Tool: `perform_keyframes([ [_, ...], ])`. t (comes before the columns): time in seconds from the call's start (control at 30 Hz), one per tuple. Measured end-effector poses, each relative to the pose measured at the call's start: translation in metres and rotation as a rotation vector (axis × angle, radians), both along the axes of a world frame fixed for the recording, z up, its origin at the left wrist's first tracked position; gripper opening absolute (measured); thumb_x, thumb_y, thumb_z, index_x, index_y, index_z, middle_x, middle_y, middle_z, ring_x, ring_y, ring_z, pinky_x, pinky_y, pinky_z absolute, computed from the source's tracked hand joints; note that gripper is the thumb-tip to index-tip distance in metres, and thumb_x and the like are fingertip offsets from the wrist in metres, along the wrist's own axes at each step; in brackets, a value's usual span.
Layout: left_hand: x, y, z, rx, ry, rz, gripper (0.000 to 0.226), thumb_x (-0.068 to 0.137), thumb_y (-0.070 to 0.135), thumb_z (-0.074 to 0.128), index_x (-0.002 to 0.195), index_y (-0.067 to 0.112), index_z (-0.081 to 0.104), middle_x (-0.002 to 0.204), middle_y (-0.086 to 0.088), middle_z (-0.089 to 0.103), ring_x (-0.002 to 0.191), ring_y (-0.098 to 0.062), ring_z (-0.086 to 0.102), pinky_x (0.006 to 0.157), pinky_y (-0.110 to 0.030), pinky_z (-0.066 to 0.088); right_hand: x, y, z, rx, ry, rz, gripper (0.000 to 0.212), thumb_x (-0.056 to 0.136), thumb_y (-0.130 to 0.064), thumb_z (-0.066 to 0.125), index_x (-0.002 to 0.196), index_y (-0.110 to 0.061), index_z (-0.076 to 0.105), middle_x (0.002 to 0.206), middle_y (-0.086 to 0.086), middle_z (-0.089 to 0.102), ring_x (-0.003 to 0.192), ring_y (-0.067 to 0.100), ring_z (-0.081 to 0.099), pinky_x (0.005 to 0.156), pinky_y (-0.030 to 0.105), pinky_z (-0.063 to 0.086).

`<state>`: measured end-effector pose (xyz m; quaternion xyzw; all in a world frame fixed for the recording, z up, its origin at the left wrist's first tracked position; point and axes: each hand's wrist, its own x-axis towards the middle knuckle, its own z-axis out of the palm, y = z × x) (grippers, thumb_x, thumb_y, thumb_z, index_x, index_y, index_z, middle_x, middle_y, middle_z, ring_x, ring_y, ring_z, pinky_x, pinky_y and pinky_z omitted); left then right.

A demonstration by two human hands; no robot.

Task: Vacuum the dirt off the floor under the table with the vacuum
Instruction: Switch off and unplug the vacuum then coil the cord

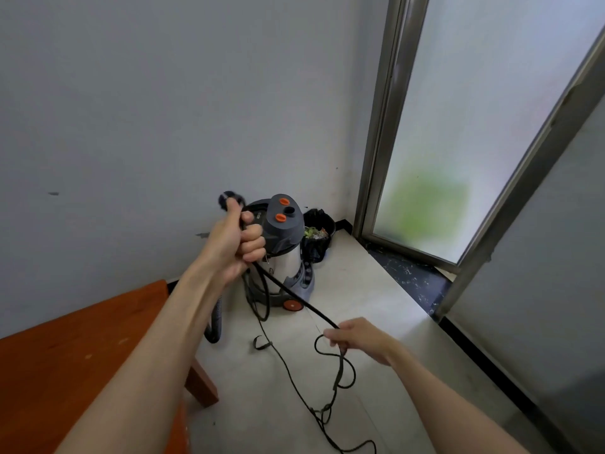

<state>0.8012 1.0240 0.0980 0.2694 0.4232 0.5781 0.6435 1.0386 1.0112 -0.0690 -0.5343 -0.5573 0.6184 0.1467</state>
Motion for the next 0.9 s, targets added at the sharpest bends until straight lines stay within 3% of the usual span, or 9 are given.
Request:
perform_keyframes([
  [0.23,-0.013,-0.01,0.038,0.058,-0.015,-0.114,0.042,0.101,0.043,0.024,0.067,0.02,0.035,0.037,0.01,0.021,0.031,-0.004,0.007,0.033,-0.015,0.008,0.022,0.007,-0.02,0.06,-0.24,-0.073,0.011,0.087,-0.013,0.066,0.076,-0.012,0.068,0.077,0.005,0.058,0.068,0.01,0.048,0.063,0.019,0.037],
  [0.3,-0.014,-0.013,0.04,0.064,0.123,-0.116,0.041,0.101,0.045,0.025,0.069,0.02,0.034,0.04,0.009,0.02,0.03,-0.003,0.012,0.034,-0.015,0.009,0.024,0.013,-0.014,0.095,-0.267,-0.107,0.007,0.086,-0.01,0.066,0.08,-0.011,0.07,0.08,0.007,0.066,0.072,0.011,0.057,0.069,0.019,0.045],
  [0.43,-0.003,-0.016,0.023,0.084,0.522,-0.15,0.039,0.102,0.042,0.02,0.072,0.02,0.029,0.045,0.008,0.02,0.035,-0.006,0.013,0.039,-0.016,0.012,0.022,0.021,0.019,0.009,-0.091,-0.285,0.008,0.088,-0.006,0.064,0.084,0.001,0.065,0.069,0.013,0.067,0.051,0.012,0.06,0.056,0.023,0.051],
  [0.6,0.024,-0.03,-0.038,0.072,1.034,-0.255,0.037,0.103,0.036,0.022,0.08,0.015,0.042,0.064,0.002,0.045,0.047,-0.007,0.036,0.047,-0.022,0.031,-0.008,0.025,0.082,0.033,0.106,-0.224,0.011,0.092,-0.012,0.061,0.086,-0.002,0.061,0.069,0.011,0.071,0.059,0.019,0.067,0.056,0.028,0.058],
  [0.73,0.045,-0.05,-0.073,0.064,0.933,-0.218,0.04,0.104,0.03,0.022,0.084,0.014,0.053,0.084,-0.009,0.061,0.067,-0.015,0.05,0.058,-0.023,0.041,-0.032,0.03,0.123,-0.042,0.256,-0.218,0.017,0.094,-0.017,0.058,0.087,-0.002,0.06,0.068,0.009,0.072,0.061,0.019,0.07,0.06,0.027,0.059],
  [0.8,0.051,-0.055,-0.081,0.076,0.821,-0.164,0.039,0.104,0.026,0.02,0.084,0.018,0.052,0.099,-0.013,0.069,0.087,-0.022,0.06,0.076,-0.024,0.047,-0.037,0.033,0.133,-0.103,0.319,-0.269,0.021,0.095,-0.018,0.057,0.085,0.001,0.061,0.068,0.011,0.072,0.06,0.019,0.07,0.06,0.026,0.059],
  [0.87,0.056,-0.057,-0.083,0.081,0.669,-0.15,0.036,0.105,0.025,0.019,0.085,0.016,0.048,0.096,-0.015,0.07,0.097,-0.028,0.065,0.09,-0.036,0.049,-0.04,0.035,0.138,-0.139,0.343,-0.294,0.021,0.094,-0.017,0.058,0.086,0.002,0.063,0.069,0.013,0.072,0.06,0.019,0.071,0.06,0.025,0.059],
  [0.9,0.058,-0.058,-0.08,0.076,0.588,-0.151,0.034,0.104,0.025,0.02,0.087,0.014,0.046,0.092,-0.016,0.071,0.094,-0.031,0.066,0.091,-0.039,0.05,-0.041,0.035,0.138,-0.148,0.351,-0.304,0.02,0.093,-0.016,0.059,0.086,0.002,0.063,0.069,0.013,0.072,0.06,0.019,0.071,0.06,0.025,0.059],
])
